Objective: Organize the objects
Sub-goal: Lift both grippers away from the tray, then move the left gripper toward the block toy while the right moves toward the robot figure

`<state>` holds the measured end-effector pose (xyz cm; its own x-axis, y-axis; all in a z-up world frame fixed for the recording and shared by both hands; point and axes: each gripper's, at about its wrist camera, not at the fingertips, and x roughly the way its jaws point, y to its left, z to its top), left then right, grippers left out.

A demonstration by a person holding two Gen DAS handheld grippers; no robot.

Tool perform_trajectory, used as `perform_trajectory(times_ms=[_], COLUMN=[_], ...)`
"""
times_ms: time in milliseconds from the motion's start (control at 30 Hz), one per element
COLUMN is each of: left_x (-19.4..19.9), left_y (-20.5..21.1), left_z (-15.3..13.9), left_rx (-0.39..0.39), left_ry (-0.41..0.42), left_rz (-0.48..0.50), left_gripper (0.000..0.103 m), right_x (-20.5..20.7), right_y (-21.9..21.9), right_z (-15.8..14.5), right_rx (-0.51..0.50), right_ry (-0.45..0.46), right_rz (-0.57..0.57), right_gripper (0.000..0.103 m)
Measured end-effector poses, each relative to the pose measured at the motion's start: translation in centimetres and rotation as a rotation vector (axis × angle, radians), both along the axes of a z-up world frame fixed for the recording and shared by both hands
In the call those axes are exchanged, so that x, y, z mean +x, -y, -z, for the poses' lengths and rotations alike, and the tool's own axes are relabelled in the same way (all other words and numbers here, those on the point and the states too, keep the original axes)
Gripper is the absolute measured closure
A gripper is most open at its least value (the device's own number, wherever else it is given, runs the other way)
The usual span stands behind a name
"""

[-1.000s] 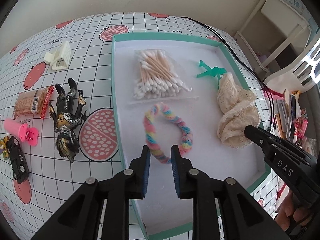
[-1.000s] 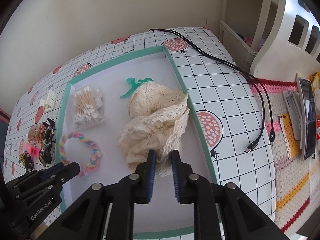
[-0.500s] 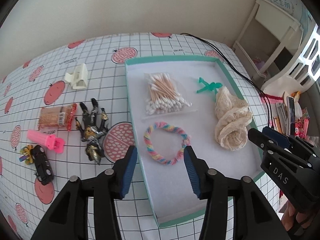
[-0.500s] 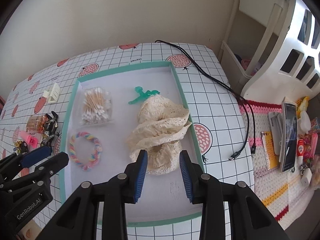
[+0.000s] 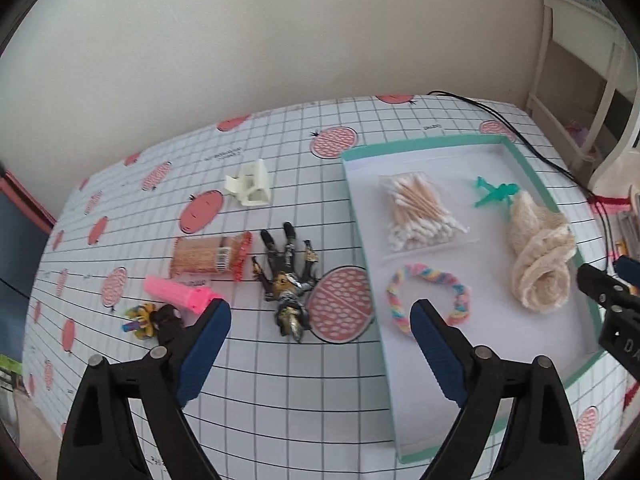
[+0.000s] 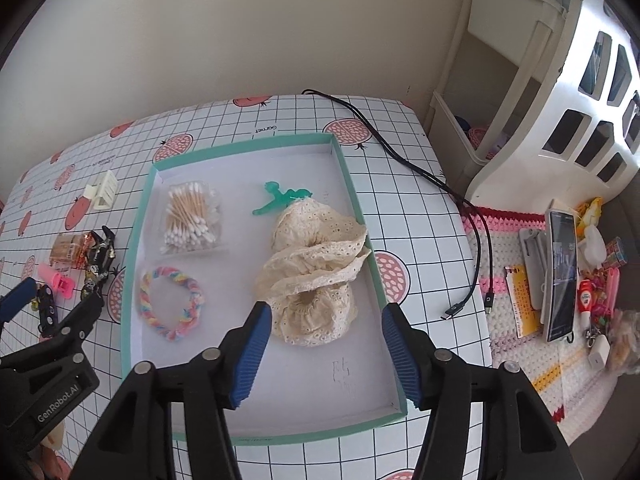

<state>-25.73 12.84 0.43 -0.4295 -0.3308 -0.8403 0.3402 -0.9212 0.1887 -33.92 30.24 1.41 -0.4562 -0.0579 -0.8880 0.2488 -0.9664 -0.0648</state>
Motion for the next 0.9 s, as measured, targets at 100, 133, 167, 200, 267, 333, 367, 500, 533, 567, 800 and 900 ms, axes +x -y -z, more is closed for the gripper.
perform_trajectory(times_ms=[100, 133, 167, 200, 267, 333, 367, 500, 533, 567, 800, 900], left_x=[0.4, 0.4, 0.4, 0.5, 0.5, 0.5, 0.5, 0.5, 0.5, 0.6, 0.7, 0.7], left_y=[0.5, 0.6, 0.9, 1.2, 1.5, 1.7, 1.8, 2.0, 2.0, 2.1, 2.4, 2.6], left_z=[-0.1, -0.1, 0.0, 0.0, 0.3, 0.5, 0.5, 0.7, 0.7, 0.7, 0.6, 0.5], left_rx=[-0.033, -0.035, -0.032, -0.022, -0.009, -0.005, 0.0, 0.019, 0.024, 0.028, 0.044, 0.06], left_ry=[-0.007, -0.007, -0.007, -0.008, -0.004, 0.004, 0.004, 0.007, 0.007, 0.006, -0.005, -0.012], left_rz=[-0.033, -0.041, -0.054, -0.067, -0.08, -0.085, -0.088, -0.094, -0.096, -0.098, -0.106, -0.11], left_gripper=[0.011, 0.011, 0.011, 0.011, 0.011, 0.011, 0.011, 0.007, 0.006, 0.004, 0.001, 0.001], right_x=[0.0, 0.0, -0.1, -0.1, -0.1, -0.1, -0.2, -0.1, -0.1, 0.0, -0.1, -0.1], right_y=[-0.1, -0.1, -0.2, -0.2, -0.2, -0.2, -0.2, 0.0, 0.1, 0.1, 0.2, 0.2], right_z=[0.1, 0.1, 0.2, 0.2, 0.2, 0.3, 0.3, 0.4, 0.4, 0.3, 0.4, 0.3], right_rx=[0.011, 0.011, 0.008, 0.005, 0.004, 0.001, -0.002, -0.007, -0.008, -0.009, -0.01, -0.007], right_ry=[-0.003, -0.003, -0.002, -0.001, -0.002, -0.002, -0.001, -0.003, -0.005, -0.008, -0.015, -0.017], right_rz=[-0.001, -0.004, -0.003, -0.004, -0.006, -0.011, -0.013, -0.02, -0.023, -0.026, -0.025, -0.028], right_gripper=[0.035, 0.034, 0.031, 0.029, 0.026, 0.021, 0.018, 0.006, 0.004, 0.002, 0.0, 0.0])
